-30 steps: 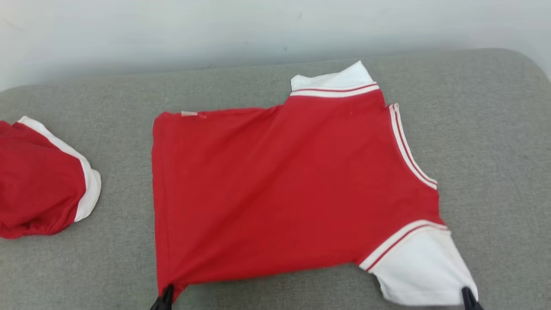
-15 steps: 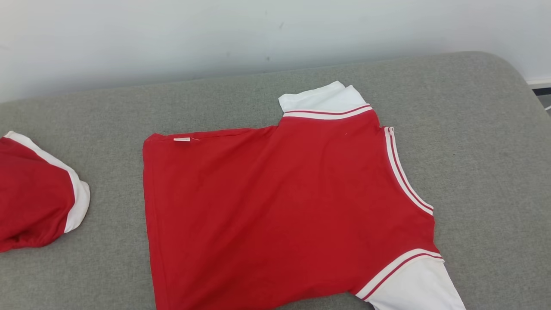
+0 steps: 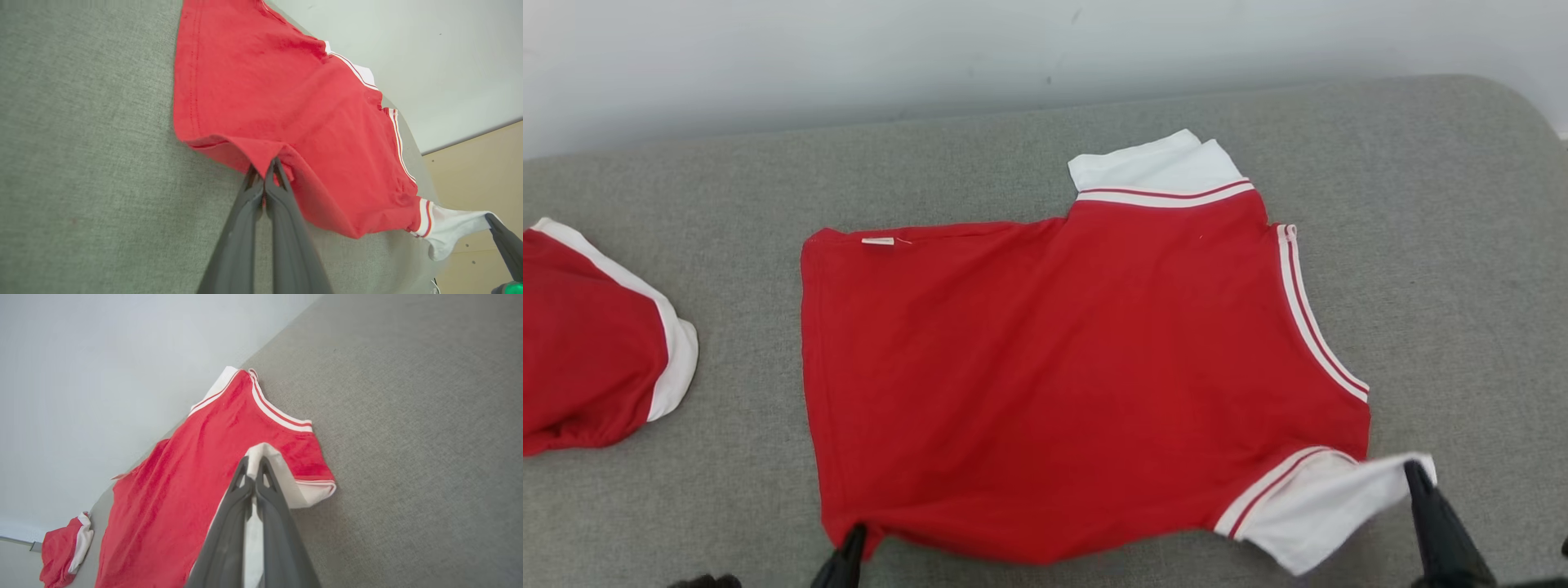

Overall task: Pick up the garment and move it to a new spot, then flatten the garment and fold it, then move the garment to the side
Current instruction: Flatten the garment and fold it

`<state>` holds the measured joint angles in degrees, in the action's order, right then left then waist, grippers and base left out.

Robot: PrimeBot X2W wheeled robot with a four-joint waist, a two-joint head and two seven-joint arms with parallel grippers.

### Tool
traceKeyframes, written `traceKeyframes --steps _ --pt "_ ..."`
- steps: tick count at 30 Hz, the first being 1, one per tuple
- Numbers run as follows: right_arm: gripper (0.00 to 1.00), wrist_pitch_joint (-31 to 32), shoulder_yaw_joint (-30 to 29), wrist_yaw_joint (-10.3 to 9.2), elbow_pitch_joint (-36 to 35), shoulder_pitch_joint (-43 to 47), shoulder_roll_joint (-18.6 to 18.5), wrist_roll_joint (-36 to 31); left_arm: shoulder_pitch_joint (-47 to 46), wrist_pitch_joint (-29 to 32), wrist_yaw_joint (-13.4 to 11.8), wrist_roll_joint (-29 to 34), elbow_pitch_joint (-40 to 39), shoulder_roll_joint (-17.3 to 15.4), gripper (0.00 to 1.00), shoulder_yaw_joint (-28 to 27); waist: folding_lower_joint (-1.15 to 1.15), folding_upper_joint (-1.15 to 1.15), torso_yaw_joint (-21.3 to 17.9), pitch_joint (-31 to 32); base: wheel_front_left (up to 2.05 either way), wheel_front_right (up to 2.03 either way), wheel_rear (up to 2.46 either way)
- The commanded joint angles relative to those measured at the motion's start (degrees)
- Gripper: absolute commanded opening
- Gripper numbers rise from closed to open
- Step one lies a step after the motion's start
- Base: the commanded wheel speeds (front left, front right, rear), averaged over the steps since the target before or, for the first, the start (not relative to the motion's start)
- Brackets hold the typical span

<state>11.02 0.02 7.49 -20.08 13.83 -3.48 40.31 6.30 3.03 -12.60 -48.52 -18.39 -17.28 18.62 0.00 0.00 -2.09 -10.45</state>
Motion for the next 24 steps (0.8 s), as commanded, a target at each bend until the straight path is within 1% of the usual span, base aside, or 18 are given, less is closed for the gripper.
traceKeyframes --steps 1,9,11,12,18,24 --pt "0.00 -0.60 -0.31 0.00 0.43 -1.82 -0.48 0.58 -1.07 -0.23 0.39 -0.79 0.42 -0.03 0.00 -0.51 0.00 0.00 0.31 -0.63 0.00 0.00 0.00" --pt "0.00 -1.98 0.45 0.00 6.40 -13.20 -2.56 2.24 -6.36 -2.10 1.84 -1.24 2.35 1.37 0.00 -1.91 0.00 0.00 1.11 -3.79 0.00 0.00 0.00" --pt "0.00 -2.52 0.68 0.00 8.56 -16.09 -3.58 2.69 -7.72 -2.08 2.08 -1.34 3.11 1.69 0.00 -1.89 0.00 0.00 1.33 -4.55 0.00 0.00 0.00" --pt "0.00 -3.05 1.03 0.00 10.73 -18.79 -4.14 3.34 -9.19 -2.15 2.46 -1.63 3.91 2.02 0.00 -1.97 0.00 0.00 1.47 -5.35 0.00 0.00 0.00" --pt "0.00 -4.50 2.73 0.00 17.51 -26.12 -6.30 4.84 -13.16 -1.89 3.97 -2.97 6.92 3.14 0.00 -1.82 0.00 0.00 1.67 -7.57 0.00 0.00 0.00" --pt "0.00 -6.24 4.88 0.00 23.42 -32.22 -8.66 6.08 -15.88 -3.11 4.85 -3.34 9.28 3.97 0.00 -2.34 0.00 0.00 1.87 -9.09 0.00 0.00 0.00"
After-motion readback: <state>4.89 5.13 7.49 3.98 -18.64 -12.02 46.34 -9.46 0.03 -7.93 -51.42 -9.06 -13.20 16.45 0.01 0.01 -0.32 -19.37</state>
